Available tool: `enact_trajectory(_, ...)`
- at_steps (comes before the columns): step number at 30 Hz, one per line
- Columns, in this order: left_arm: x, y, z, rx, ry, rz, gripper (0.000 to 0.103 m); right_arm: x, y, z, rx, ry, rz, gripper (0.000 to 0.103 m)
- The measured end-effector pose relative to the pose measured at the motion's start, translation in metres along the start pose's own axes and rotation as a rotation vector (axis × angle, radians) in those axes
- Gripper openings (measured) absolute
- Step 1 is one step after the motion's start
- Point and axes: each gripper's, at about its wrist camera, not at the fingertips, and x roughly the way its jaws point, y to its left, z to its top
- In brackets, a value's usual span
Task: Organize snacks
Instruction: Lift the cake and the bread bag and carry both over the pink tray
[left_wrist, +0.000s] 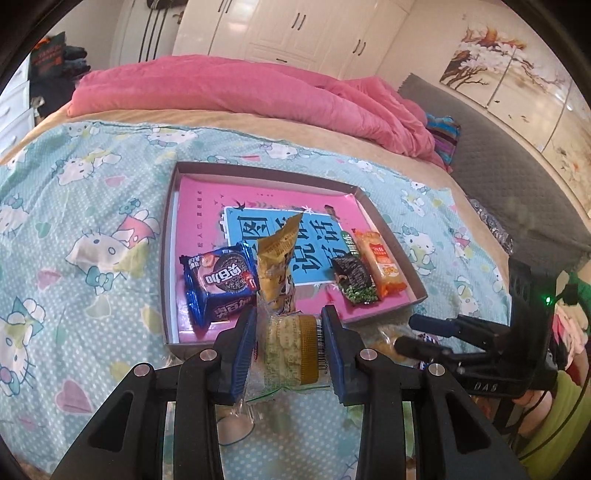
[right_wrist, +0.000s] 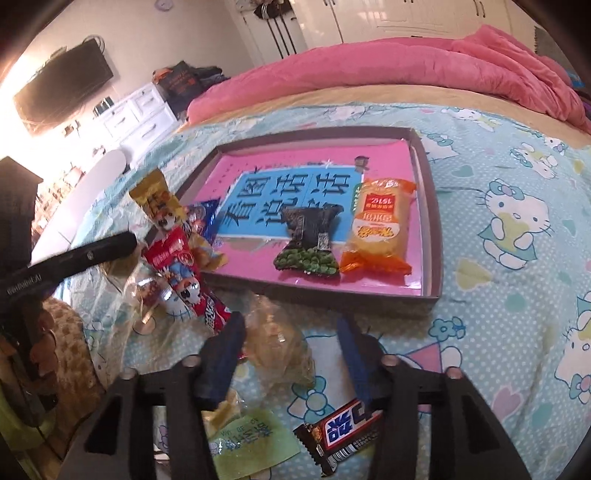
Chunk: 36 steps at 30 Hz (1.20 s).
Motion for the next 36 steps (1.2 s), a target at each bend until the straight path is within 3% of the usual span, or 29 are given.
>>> enact_trajectory(11,0.006,0.007,0.006,-0.023,-0.006,0.000,0.037,0.015,0.022,-0.006,-0.114,0.049,-0.009,0.056)
enact_trajectory(19,0.007,0.006,0.005,-0.021,-0.005,-0.003,0.037,0.035,0.037,-0.021,-0.212,0.152,-0.064,0.060)
enact_trajectory(26,0.006,0.006,0.007,-0.021,-0.020,-0.021,0.037,0.034,0.041,-0.023,-0.258,0.139,-0.094,0.055)
enact_trajectory(32,0.009,0.004,0.010,-0.006,-0.025,-0.021,0.037,0.015,0.029,-0.014,-0.166,0.084,-0.051,0.051)
enact_trajectory(36,0.016,0.005,0.013,-0.007,-0.020,-0.010,0.037,0.005,0.011,-0.006,-0.045,0.043,0.028,0.050)
